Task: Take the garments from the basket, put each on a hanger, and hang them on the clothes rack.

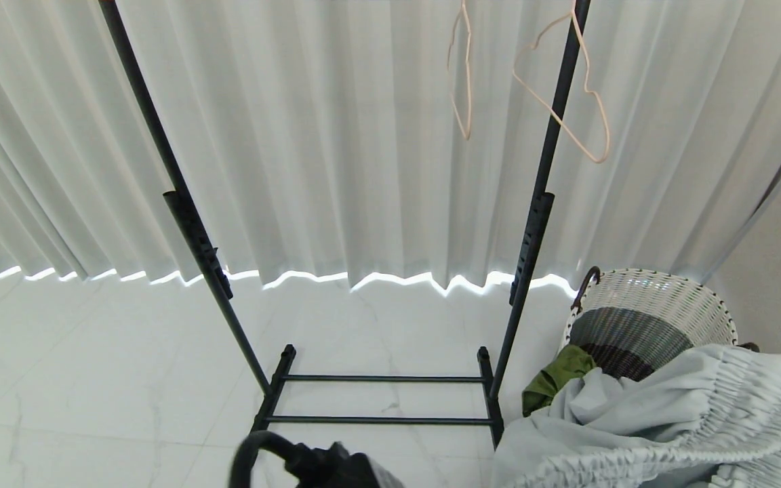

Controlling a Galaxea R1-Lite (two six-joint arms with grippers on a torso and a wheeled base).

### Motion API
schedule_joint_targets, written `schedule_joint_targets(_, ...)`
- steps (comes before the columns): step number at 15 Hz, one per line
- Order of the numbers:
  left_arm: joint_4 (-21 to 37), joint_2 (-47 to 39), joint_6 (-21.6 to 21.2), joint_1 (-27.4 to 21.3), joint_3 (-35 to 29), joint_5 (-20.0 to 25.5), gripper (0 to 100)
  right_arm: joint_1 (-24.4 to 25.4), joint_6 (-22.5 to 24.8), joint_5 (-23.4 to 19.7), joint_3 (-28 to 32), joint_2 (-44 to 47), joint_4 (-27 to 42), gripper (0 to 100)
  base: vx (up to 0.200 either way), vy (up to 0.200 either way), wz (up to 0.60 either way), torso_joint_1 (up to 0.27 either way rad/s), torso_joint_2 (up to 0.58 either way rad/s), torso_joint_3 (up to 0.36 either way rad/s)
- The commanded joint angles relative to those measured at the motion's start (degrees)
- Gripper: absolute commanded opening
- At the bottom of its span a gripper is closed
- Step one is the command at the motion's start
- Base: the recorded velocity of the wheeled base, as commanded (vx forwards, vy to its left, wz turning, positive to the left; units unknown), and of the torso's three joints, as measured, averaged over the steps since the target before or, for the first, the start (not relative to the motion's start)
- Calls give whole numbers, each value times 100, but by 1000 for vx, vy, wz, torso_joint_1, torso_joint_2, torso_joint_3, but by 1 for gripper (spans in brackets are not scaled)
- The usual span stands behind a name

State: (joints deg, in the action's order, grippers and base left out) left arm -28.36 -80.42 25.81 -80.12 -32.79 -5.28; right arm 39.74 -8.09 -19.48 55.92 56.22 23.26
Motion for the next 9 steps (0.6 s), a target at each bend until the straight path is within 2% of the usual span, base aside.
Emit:
schedule_joint_targets(1,621,1081,3,-13,62,80,0,104,-8,-3,-81,293,-208,0,0,0,0,0,0,0)
schedule_joint_targets(4,1596,1899,-6,-13,36,115,0,262,-17,14,-266,671,-805,0,0,0,0,0,0,0)
schedule_joint_targets(9,2897,2874,3,-13,-333,211,0,420,-26,23,-283,1198,-1298,0,0,0,0,0,0,0)
